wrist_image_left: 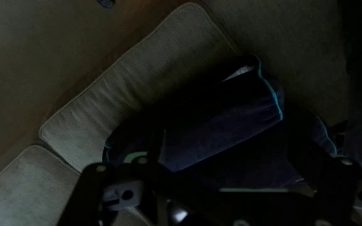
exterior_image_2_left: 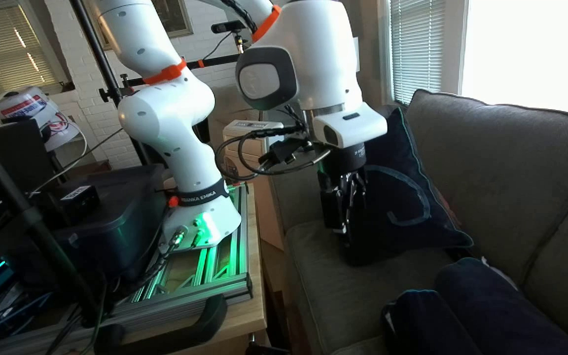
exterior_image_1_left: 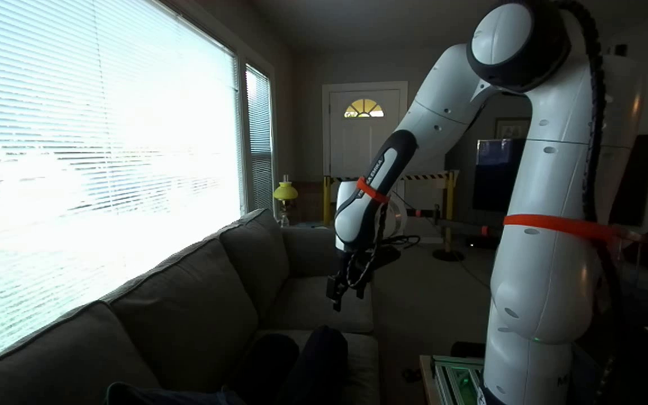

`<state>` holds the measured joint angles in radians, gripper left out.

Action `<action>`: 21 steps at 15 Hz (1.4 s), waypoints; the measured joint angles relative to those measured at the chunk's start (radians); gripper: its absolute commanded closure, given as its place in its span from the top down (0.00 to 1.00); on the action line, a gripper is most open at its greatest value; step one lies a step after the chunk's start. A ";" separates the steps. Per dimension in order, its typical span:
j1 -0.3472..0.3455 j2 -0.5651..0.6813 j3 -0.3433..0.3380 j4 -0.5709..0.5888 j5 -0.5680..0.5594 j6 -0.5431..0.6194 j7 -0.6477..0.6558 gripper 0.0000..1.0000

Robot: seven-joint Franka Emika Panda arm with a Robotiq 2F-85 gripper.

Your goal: Put the pillow on top of the other pillow

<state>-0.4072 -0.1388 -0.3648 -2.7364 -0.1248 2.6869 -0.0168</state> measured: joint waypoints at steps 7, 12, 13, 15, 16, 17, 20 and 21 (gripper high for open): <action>0.041 0.182 0.012 0.031 0.252 0.077 -0.127 1.00; 0.028 0.321 0.060 0.117 0.446 0.182 -0.249 1.00; 0.019 0.352 0.072 0.141 0.471 0.196 -0.263 1.00; -0.003 0.414 0.095 0.192 0.503 0.208 -0.280 1.00; -0.010 0.442 0.100 0.214 0.507 0.209 -0.280 1.00; -0.013 0.463 0.102 0.229 0.507 0.210 -0.280 1.00; -0.014 0.482 0.103 0.244 0.508 0.211 -0.280 1.00; -0.014 0.482 0.103 0.244 0.508 0.211 -0.278 1.00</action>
<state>-0.4214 0.3435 -0.2622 -2.4929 0.3830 2.8979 -0.2950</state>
